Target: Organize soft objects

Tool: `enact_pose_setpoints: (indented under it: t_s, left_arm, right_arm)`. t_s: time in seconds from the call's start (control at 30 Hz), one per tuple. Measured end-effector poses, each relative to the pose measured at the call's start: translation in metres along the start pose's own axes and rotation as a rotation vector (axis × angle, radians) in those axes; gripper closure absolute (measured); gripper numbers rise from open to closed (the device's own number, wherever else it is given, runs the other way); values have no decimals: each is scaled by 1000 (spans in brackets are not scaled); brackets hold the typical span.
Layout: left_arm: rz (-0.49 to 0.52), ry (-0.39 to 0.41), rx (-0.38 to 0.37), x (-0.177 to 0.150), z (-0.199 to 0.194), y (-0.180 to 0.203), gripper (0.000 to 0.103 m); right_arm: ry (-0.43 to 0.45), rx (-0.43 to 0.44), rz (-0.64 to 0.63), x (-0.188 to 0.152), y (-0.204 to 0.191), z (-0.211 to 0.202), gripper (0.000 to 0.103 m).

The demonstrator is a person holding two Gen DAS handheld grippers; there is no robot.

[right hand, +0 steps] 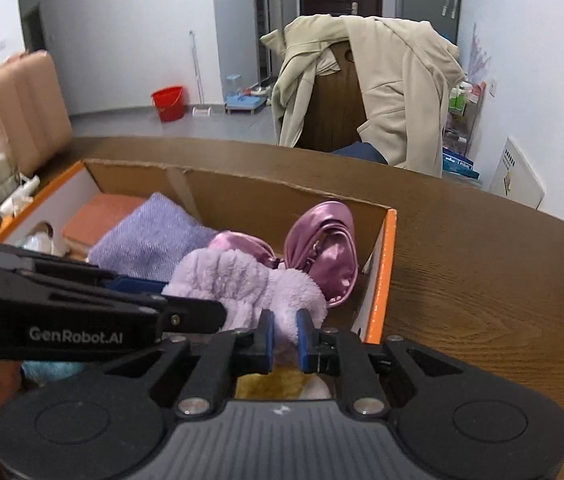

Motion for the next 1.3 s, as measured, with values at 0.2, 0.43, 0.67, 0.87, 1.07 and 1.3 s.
enact_pose_setpoints:
  t_s: [0.2, 0.43, 0.67, 0.87, 1.07, 1.3]
  left_arm:
    - [-24, -1, 7, -6, -21, -8, 47]
    - [54, 125, 103, -31, -115, -4, 46]
    - [74, 239, 233, -68, -204, -20, 40]
    - [66, 274, 252, -95, -240, -28, 40]
    - [97, 337, 274, -125, -250, -19, 30]
    - [138, 500, 326, -213, -231, -10, 7]
  right_arm:
    - [-12, 14, 15, 1, 4, -5, 85]
    - [86, -7, 29, -6, -9, -80, 68]
    - [174, -43, 19, -36, -23, -158, 62]
    - [215, -56, 34, -57, -37, -192, 58]
    - [291, -56, 59, -86, -53, -209, 52]
    - [489, -137, 71, -176, -88, -209, 32]
Point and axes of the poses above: each gripper's, at about its wrist camera, not at the fingertips, and z roughly the way its jaws point, y to its right, x to its top, the point moved 2 cm from there along z, roughly the way its jaws point, and after that the axes turned 15 degrees about -y, right-handed, at the moved point
